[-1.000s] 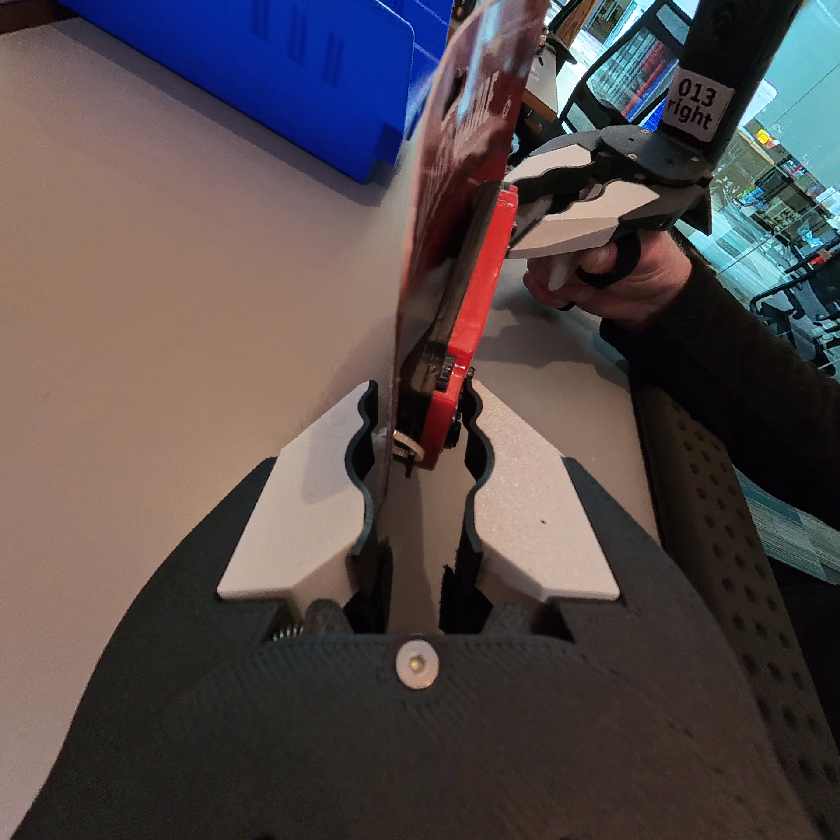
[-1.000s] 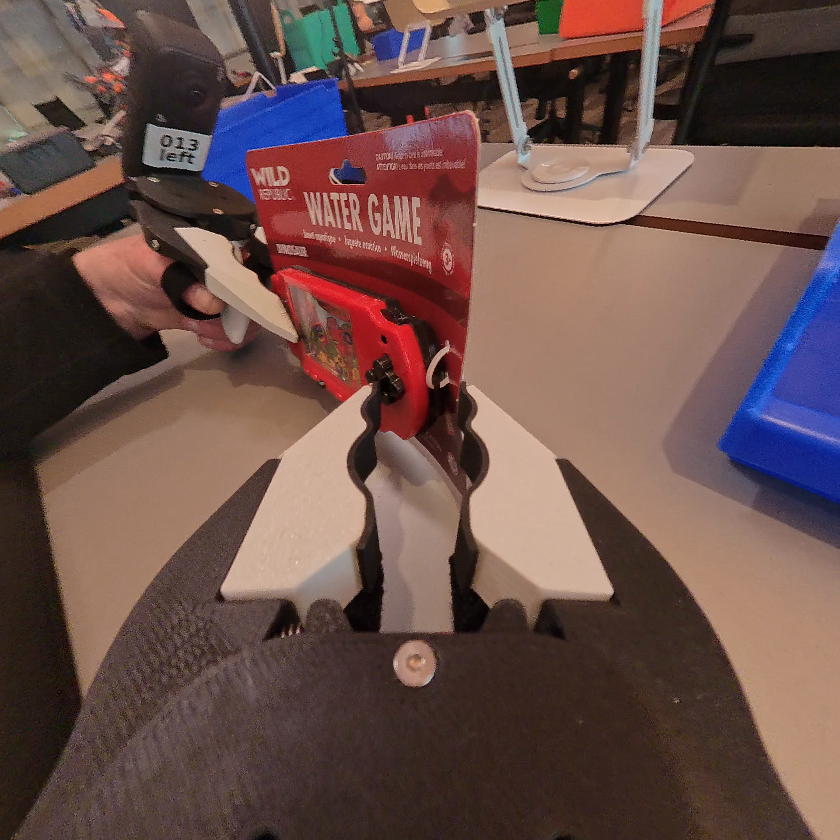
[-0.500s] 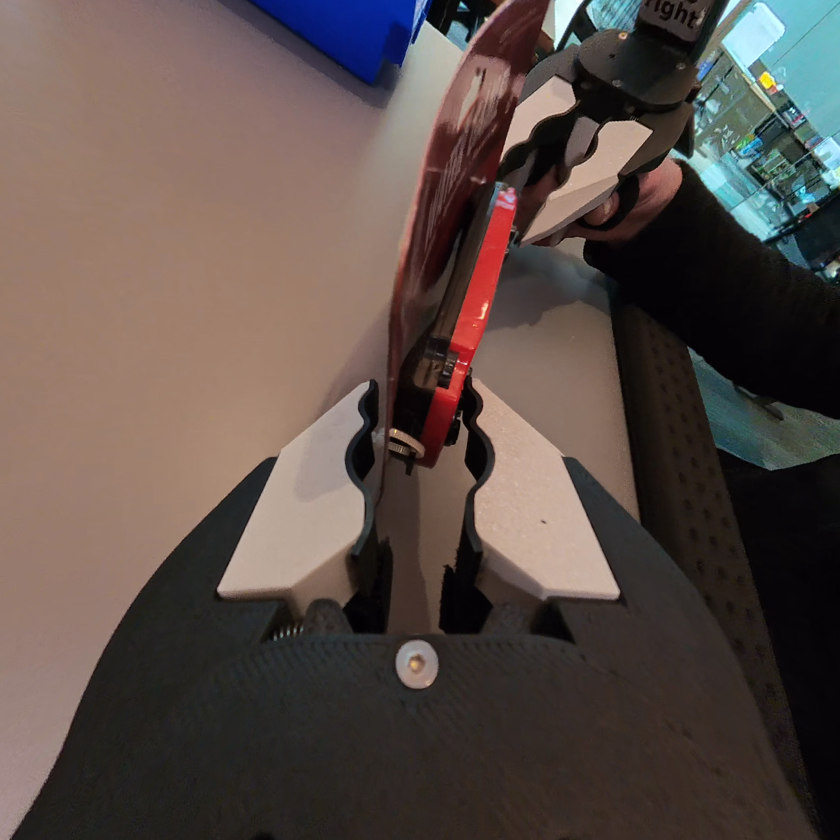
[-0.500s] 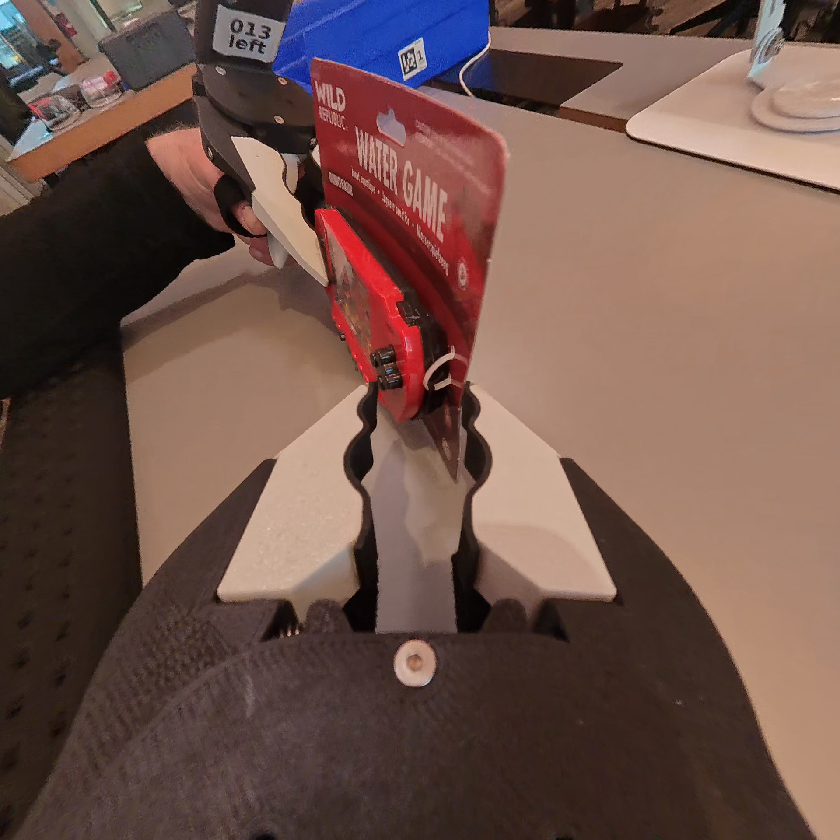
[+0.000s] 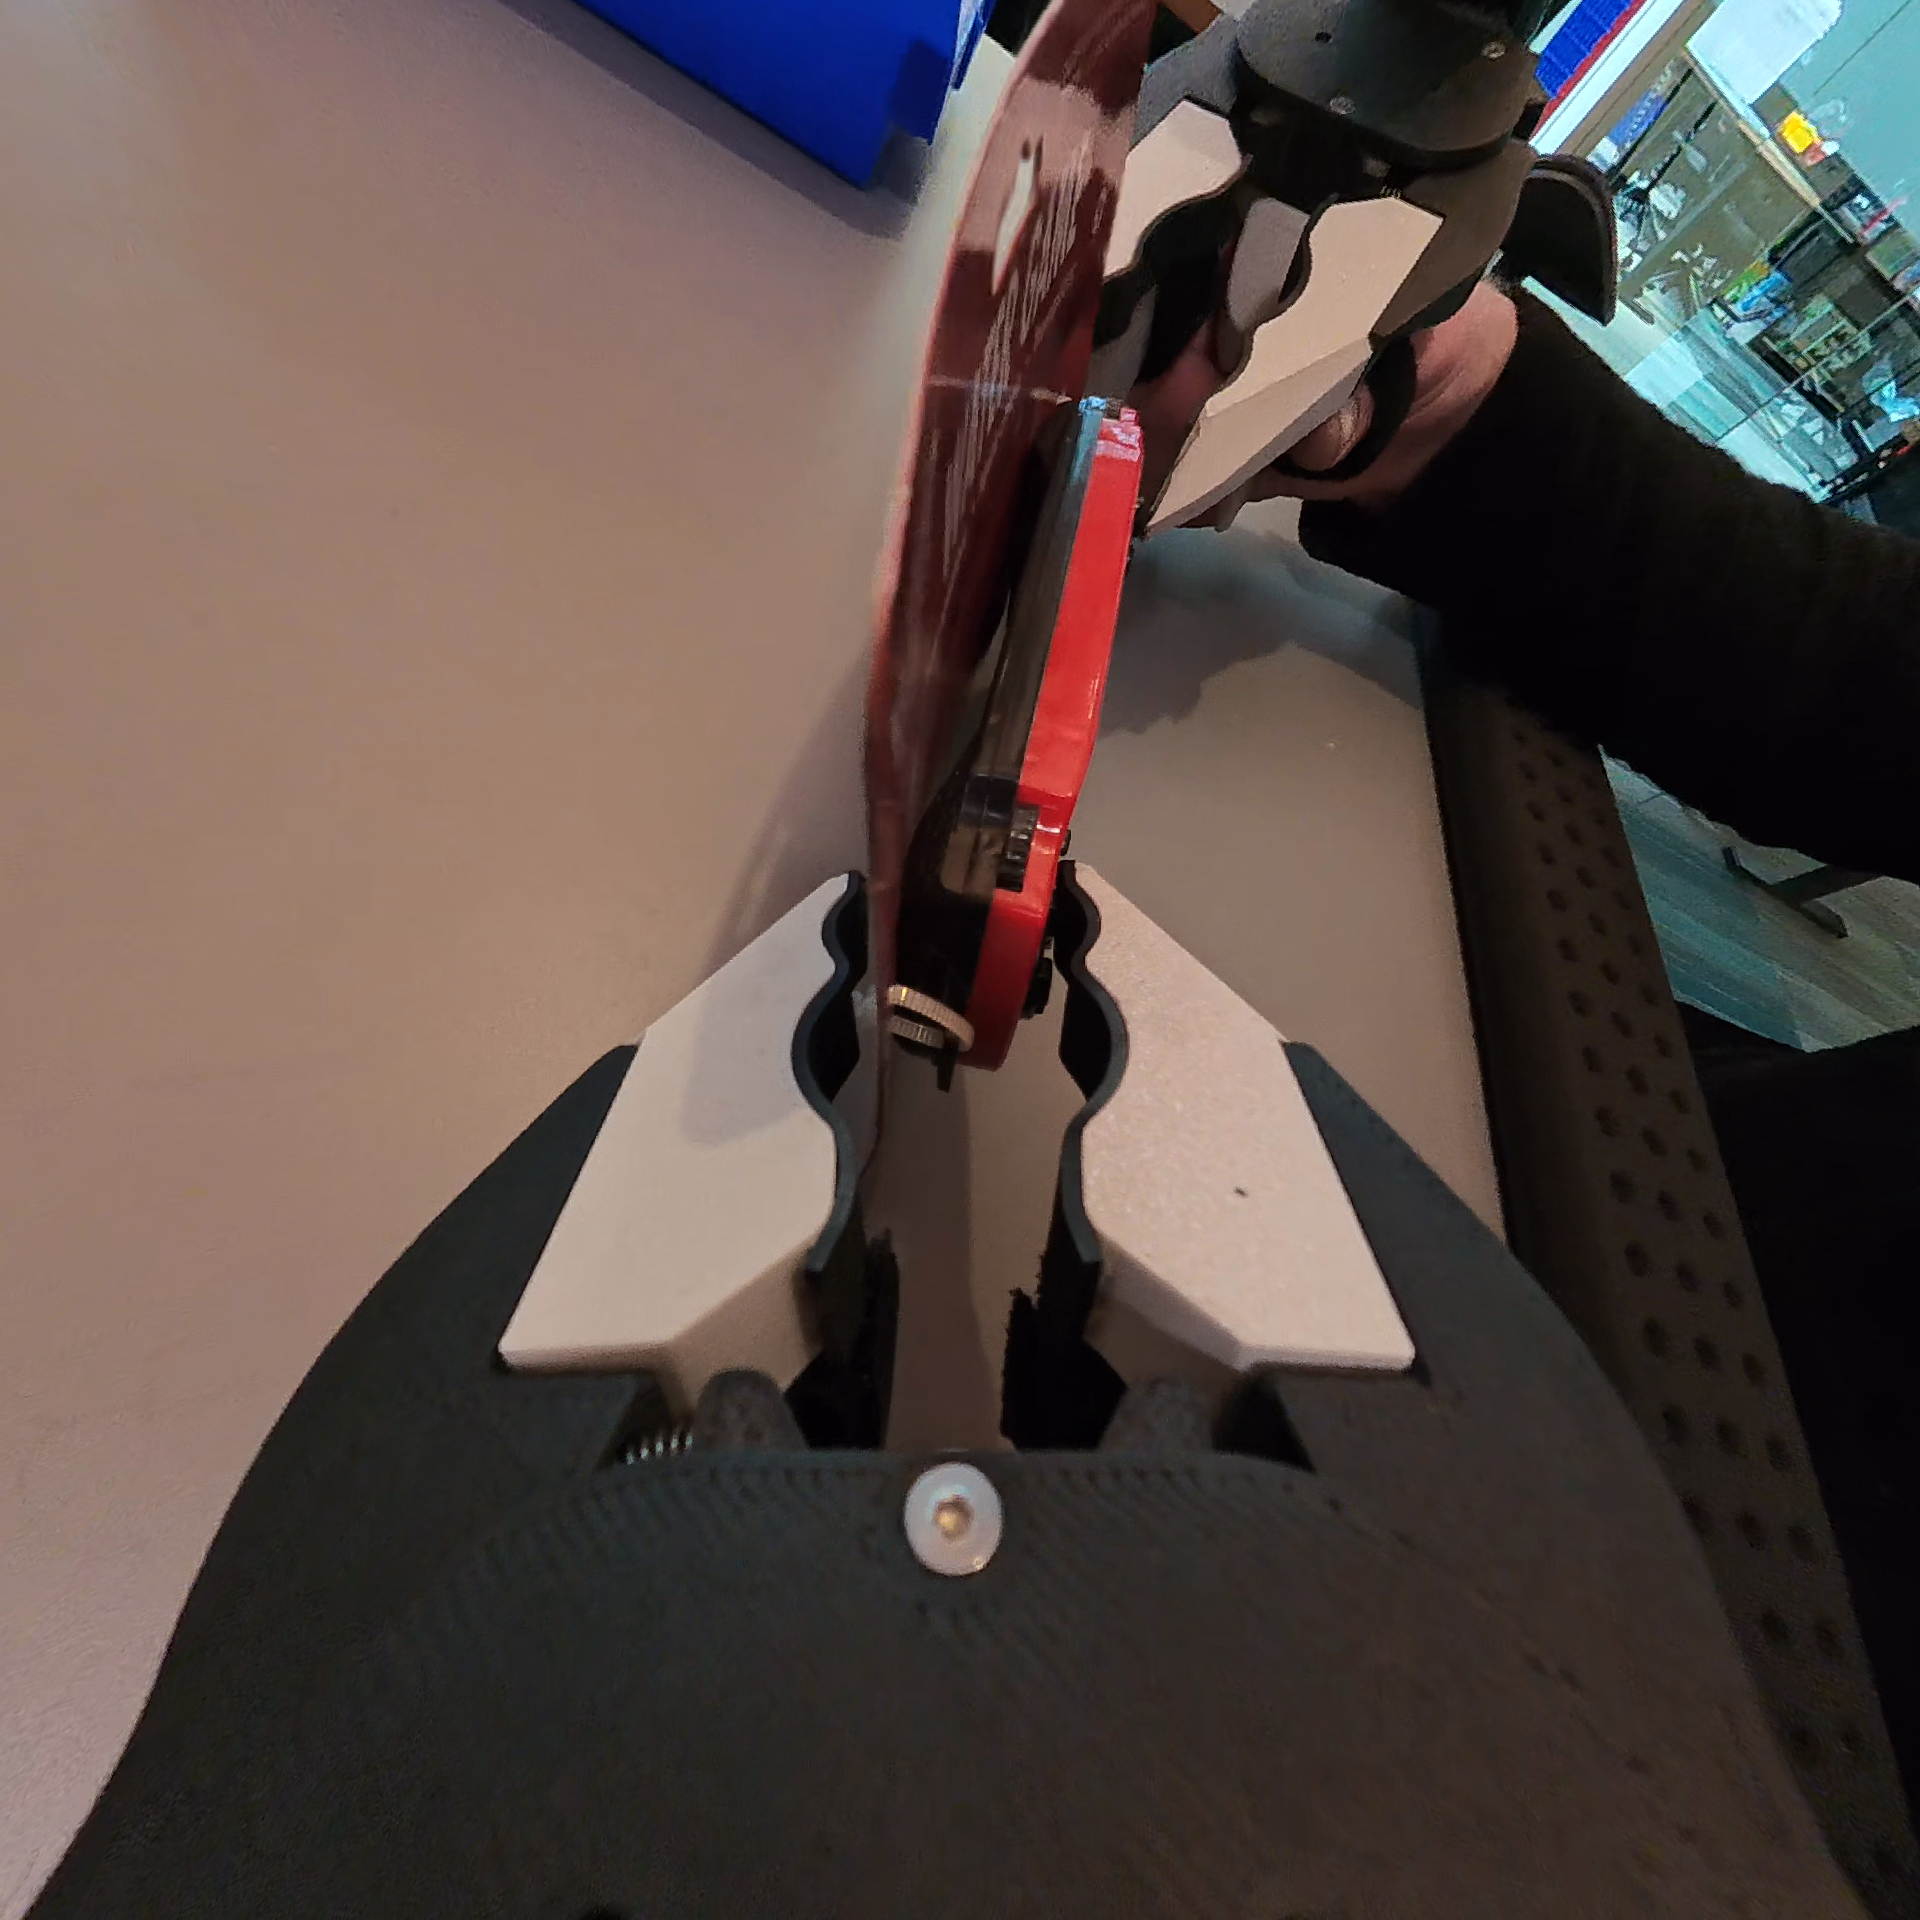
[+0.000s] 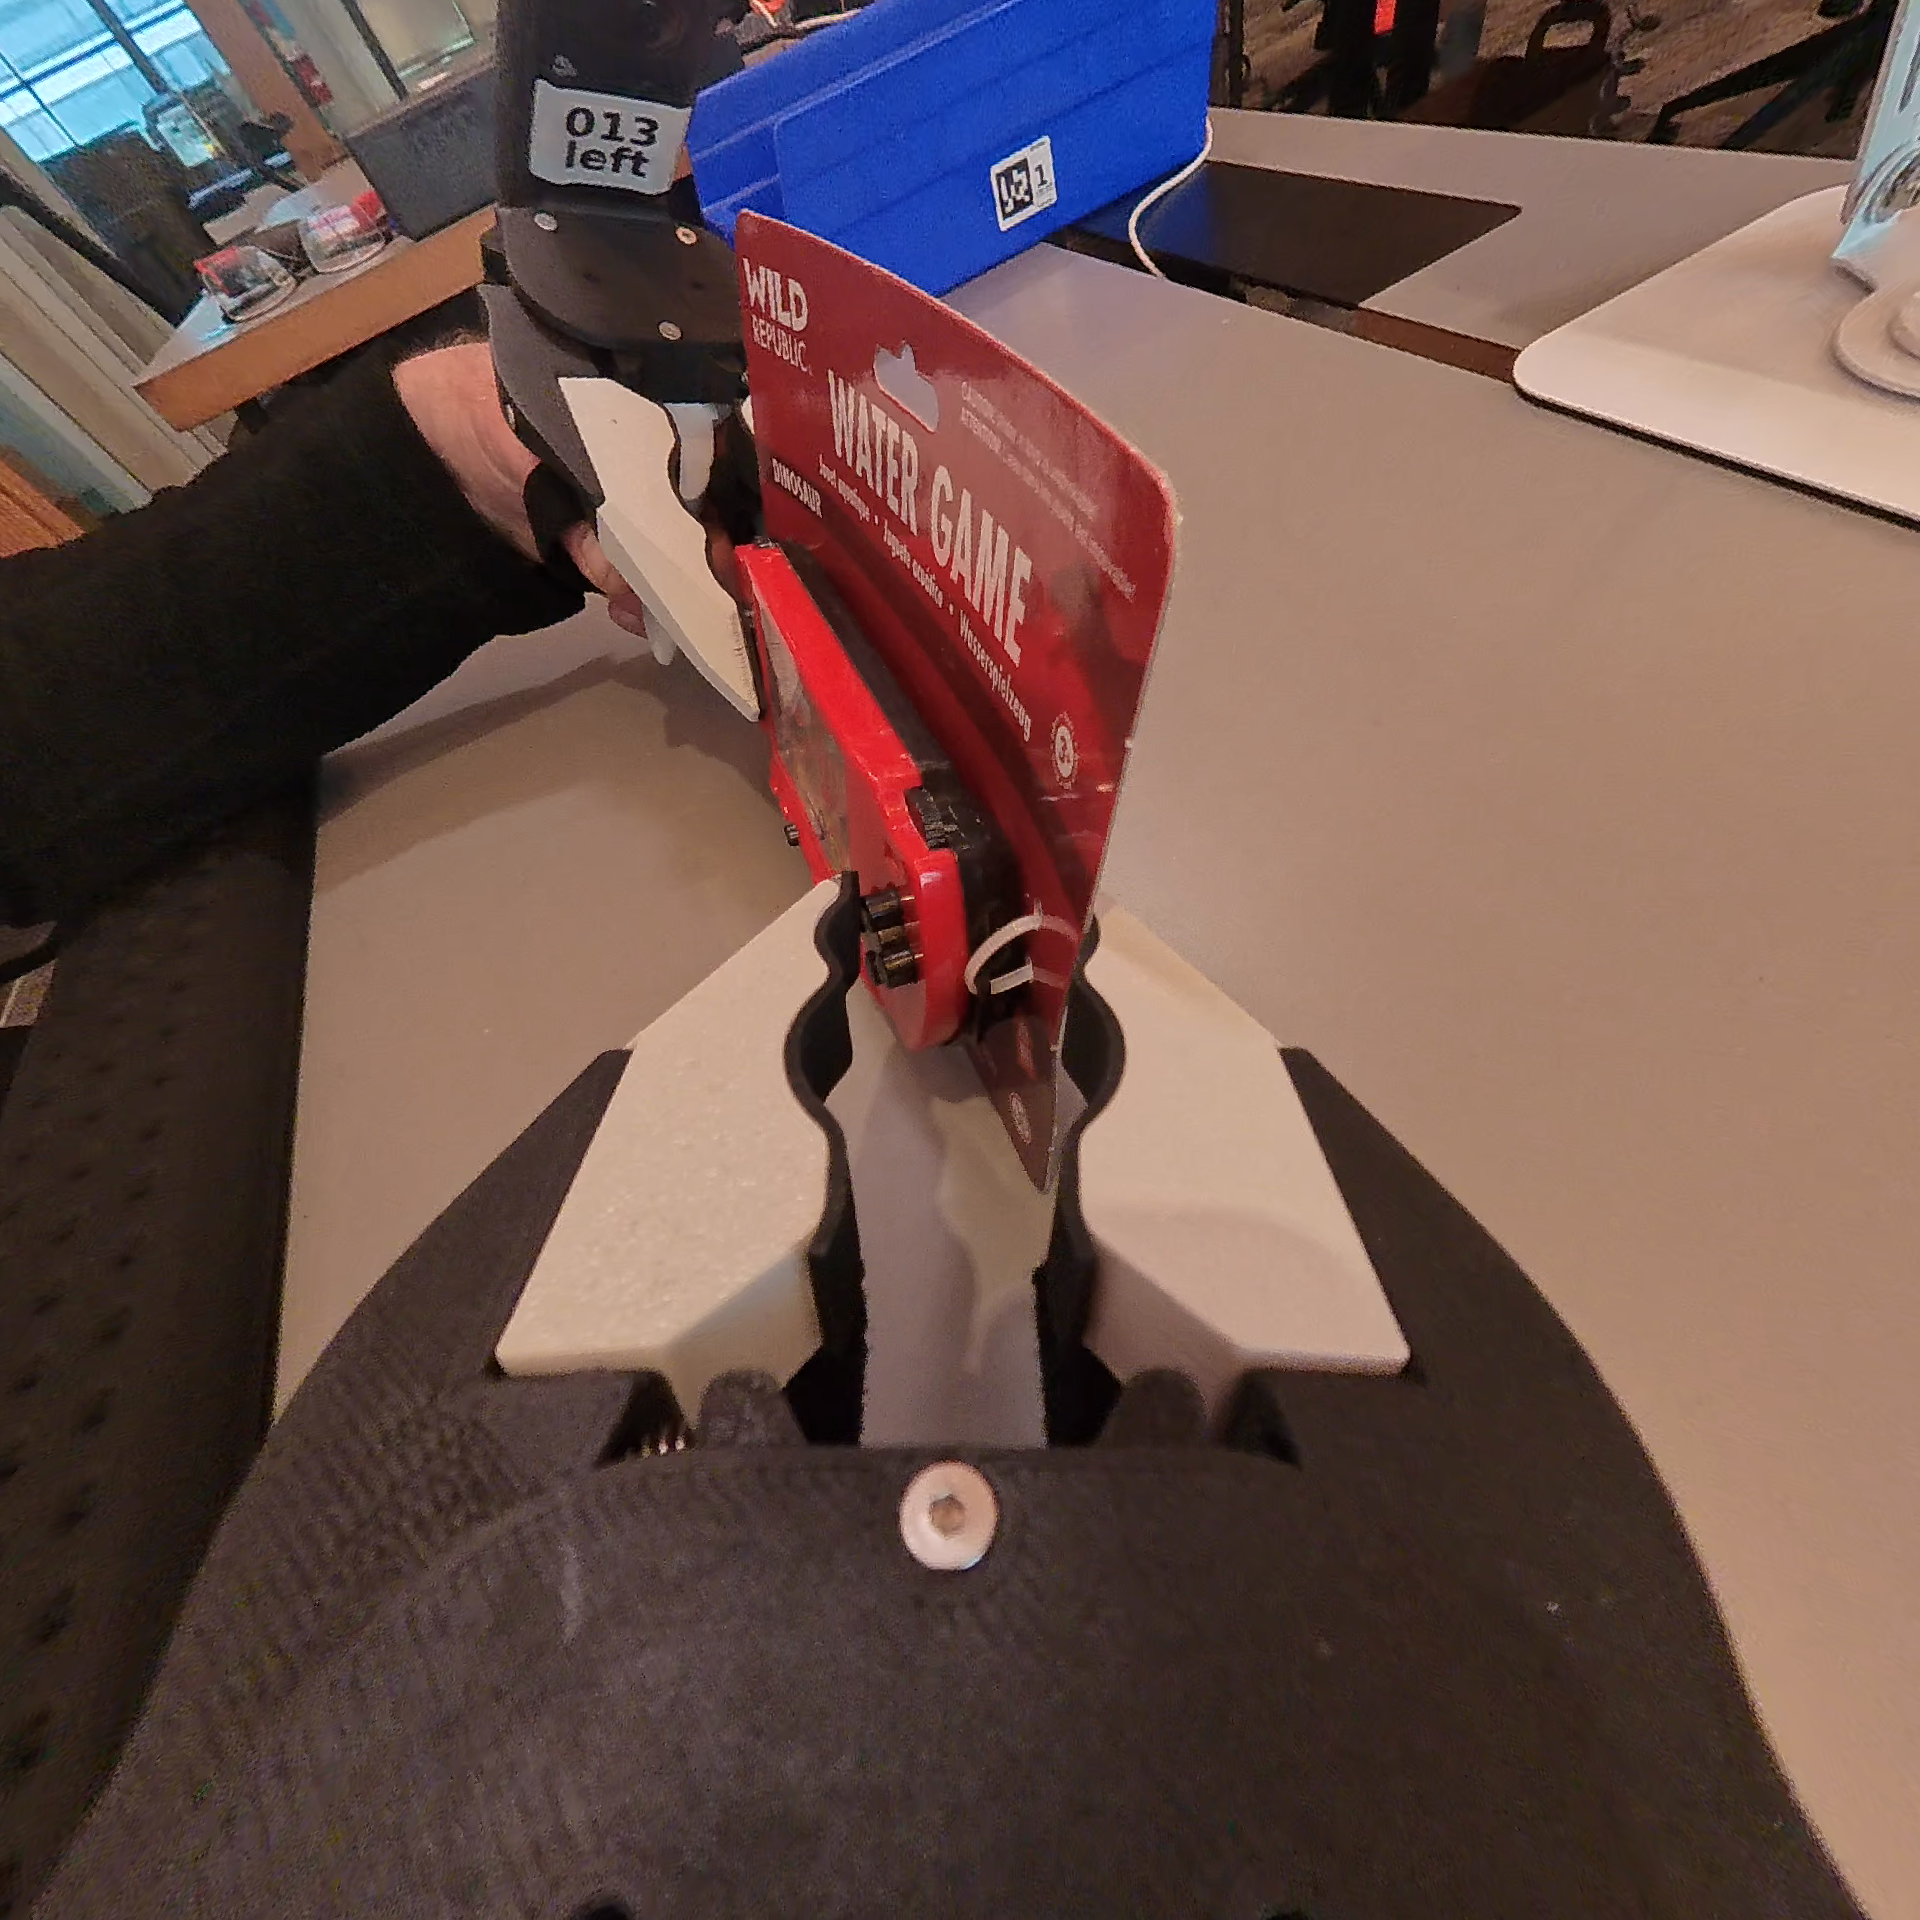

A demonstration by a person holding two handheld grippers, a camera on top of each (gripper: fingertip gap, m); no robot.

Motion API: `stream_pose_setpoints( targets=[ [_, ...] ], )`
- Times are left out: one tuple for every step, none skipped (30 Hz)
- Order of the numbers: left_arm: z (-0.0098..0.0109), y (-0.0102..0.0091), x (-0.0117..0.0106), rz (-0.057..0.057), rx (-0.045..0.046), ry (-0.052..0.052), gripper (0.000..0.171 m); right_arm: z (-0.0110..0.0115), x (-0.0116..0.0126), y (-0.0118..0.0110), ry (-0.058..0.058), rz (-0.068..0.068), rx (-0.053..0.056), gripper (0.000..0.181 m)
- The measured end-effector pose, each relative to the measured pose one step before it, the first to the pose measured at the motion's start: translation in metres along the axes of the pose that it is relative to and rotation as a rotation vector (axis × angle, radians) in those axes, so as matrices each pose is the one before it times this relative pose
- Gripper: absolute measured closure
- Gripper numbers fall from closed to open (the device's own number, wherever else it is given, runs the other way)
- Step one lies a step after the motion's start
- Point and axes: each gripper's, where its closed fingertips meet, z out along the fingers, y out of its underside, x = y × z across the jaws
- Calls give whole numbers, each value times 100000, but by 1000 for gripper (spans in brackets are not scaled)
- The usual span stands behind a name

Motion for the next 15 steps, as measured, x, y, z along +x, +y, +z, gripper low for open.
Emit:
stream_pose_setpoints(
  targets=[
    [11, -4, -16, 9, 72, 92, 138, -63, -8, 8, -335, -400, 240, 147],
    [9, -23, -19, 73, -31, 4, 137, -65, -27, 26, -420, -321, 84, 147],
    [33, -29, -5, 105, -9, -34, 137, -55, 0, 24, -258, -294, 251, 147],
    [38, -26, 13, 33, -91, 75, 137, -57, 24, 36, -278, -149, 350, 147],
    [34, -13, 11, 65, -69, 88, 137, -57, 5, 24, -276, -189, 405, 147],
    [35, -12, -4, 65, 1, 43, 137, -26, -7, 26, -151, -183, 147, 147],
    [10, -4, 0, -55, 3, 113, 137, -19, -36, 37, -226, -469, -161, 147],
    [-1, 0, 13, 32, -42, 168, 137, -24, -44, 13, 18, -939, -345, 149],
    [-3, 5, -13, 67, -36, -58, 137, 4, -39, 9, 182, -1166, -437, 151],
    [3, -5, 6, 74, 79, 26, 137, -12, -18, 7, 168, -827, -585, 152],
    [9, -41, -7, 90, 131, -216, 137, 11, 17, -5, 450, -373, -631, 154],
    [6, 10, -23, 176, -217, -325, 137, 10, -1, -10, 244, -24, -467, 155],
    [-1, -4, 22, 119, -78, 33, 137, 7, 16, 3, 172, -36, -32, 156],
    [3, -19, -18, -77, 197, -188, 137, 46, 128, -27, 729, 618, 417, 157],
    [14, -25, -83, -162, 161, -322, 136, 30, 102, -15, 360, 550, 320, 158]
  ],
)
